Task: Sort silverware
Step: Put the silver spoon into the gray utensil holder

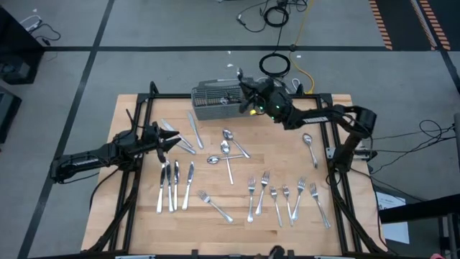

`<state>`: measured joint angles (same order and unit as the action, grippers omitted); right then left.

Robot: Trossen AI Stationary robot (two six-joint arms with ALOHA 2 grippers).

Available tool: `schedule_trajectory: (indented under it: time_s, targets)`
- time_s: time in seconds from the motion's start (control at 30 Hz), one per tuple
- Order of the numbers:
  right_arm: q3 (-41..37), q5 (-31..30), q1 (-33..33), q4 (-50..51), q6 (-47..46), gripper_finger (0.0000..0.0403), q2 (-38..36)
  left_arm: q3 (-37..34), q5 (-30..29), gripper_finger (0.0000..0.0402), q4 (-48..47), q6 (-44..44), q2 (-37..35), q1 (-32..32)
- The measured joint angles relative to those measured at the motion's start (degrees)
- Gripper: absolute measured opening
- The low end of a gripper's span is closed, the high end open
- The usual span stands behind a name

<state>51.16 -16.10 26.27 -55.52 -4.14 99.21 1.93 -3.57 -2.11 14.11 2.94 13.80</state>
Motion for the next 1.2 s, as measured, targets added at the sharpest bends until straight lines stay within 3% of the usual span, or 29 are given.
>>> schedule_trajectory:
  time_s: [0.27,0.7,0.93,1.2]
  targets:
    - [8.2,2.9,1.1,5.5,1.4,0.0000,7.7,0.1,0.0,0.0164,-0.4,0.1,0.0,0.0]
    - [8.2,3.0,2.7,15.4,-4.8,0.0004,9.3,0.1,0.1,0.0164,-0.6,0.2,0.0,0.0]
    - [8.2,3.0,3.0,17.2,-6.0,0.0035,9.3,0.1,0.1,0.0164,-0.6,0.2,0.0,0.0]
    - [8.2,3.0,3.0,17.3,-6.2,0.0045,9.3,0.1,0.1,0.0164,-0.6,0.4,0.0,0.0]
